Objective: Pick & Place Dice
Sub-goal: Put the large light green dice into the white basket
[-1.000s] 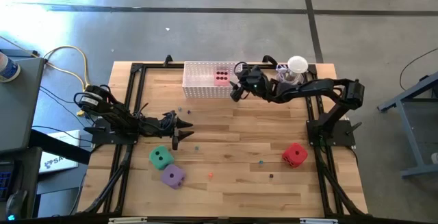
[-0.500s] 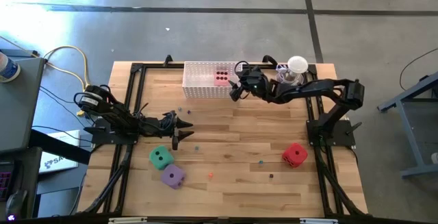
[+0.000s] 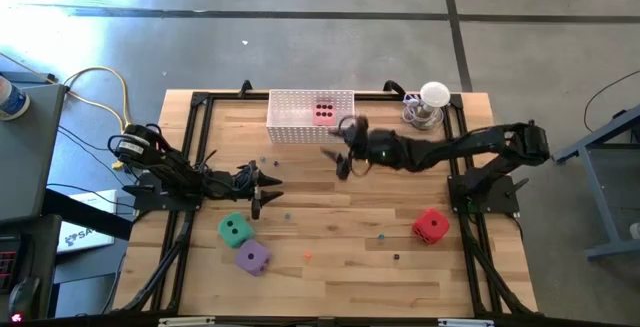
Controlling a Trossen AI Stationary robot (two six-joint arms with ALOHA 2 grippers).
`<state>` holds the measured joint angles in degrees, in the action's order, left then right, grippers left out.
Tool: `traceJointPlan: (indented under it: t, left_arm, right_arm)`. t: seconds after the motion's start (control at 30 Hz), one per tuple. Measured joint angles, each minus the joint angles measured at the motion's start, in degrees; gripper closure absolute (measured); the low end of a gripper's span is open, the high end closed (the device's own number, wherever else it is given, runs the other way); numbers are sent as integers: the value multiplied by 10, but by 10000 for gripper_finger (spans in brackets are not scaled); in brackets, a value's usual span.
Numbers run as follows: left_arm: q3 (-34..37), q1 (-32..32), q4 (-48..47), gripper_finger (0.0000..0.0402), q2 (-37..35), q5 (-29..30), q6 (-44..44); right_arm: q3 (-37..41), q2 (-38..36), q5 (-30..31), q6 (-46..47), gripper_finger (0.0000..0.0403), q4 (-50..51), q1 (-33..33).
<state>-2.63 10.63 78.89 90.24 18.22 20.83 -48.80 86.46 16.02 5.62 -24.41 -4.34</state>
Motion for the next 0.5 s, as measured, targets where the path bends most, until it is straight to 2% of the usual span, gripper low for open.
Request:
traceJointPlan:
  t: [0.2, 0.37, 0.5]
  left_arm:
    - [0, 7, 7, 218, 0, -25, -2]
    - [0, 13, 13, 218, 0, -41, -7]
    - [0, 16, 11, 218, 0, -34, -75]
  right_arm:
    - [0, 0, 1, 0, 148, -7, 86]
    - [0, 0, 2, -32, 152, -27, 129]
    - [0, 0, 3, -44, 152, -31, 141]
